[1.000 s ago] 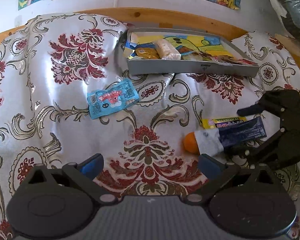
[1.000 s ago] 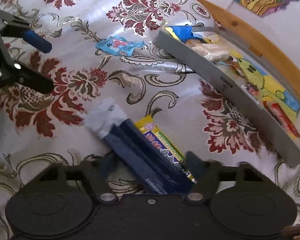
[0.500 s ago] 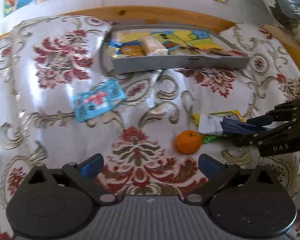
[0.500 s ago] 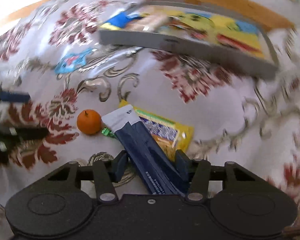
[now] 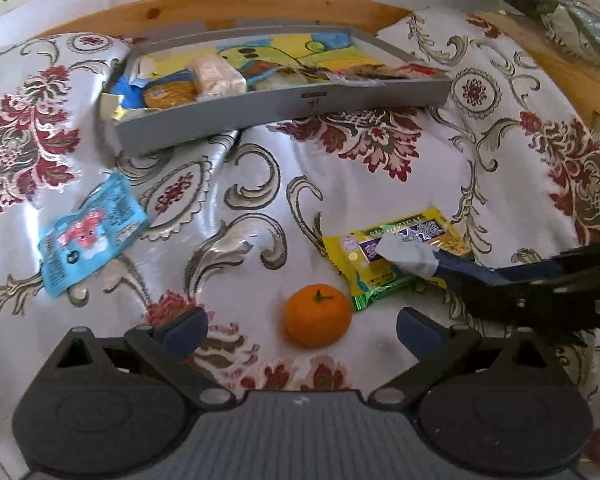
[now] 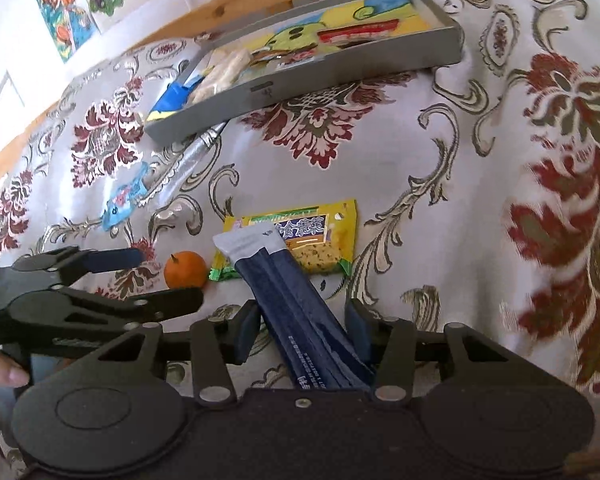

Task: Organize snacks
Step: 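Grasp the navy-blue stick packet with the right tool, then grasp the orange mandarin with the left tool while the right tool lifts the navy packet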

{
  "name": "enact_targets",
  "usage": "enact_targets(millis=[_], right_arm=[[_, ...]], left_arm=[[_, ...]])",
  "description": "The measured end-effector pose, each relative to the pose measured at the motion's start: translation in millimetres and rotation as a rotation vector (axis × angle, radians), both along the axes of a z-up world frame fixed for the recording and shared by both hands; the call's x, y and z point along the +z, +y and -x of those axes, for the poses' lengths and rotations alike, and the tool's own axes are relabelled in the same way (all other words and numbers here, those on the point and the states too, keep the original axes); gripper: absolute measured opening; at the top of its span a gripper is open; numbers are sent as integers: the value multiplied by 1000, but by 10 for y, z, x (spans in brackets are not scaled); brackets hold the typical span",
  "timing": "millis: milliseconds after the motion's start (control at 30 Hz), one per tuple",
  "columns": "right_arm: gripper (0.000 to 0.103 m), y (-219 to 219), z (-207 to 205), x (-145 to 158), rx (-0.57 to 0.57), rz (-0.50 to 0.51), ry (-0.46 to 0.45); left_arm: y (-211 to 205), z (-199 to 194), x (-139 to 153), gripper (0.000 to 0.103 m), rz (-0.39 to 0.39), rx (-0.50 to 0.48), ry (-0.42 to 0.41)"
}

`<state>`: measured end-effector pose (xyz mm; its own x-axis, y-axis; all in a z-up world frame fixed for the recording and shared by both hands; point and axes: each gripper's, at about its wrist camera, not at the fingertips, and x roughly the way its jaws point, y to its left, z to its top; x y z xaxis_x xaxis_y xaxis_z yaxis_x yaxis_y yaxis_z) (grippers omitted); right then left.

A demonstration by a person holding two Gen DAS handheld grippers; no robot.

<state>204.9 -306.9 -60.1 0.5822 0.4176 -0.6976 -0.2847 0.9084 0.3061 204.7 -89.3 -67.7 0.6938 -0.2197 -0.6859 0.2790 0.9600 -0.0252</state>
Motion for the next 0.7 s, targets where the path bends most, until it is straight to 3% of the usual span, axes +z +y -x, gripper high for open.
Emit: enact_targets(millis=[133, 433, 700], right_arm=[[49, 9, 95, -17, 2, 24, -36], [51, 56, 170, -49, -13, 51, -71], [57, 173, 247, -66, 10, 116, -110]], left_arm=[[-48, -62, -44, 101, -16, -5, 6], [-85, -55, -90, 80, -29, -16, -12], [-119, 45, -116, 41, 16, -10, -15]])
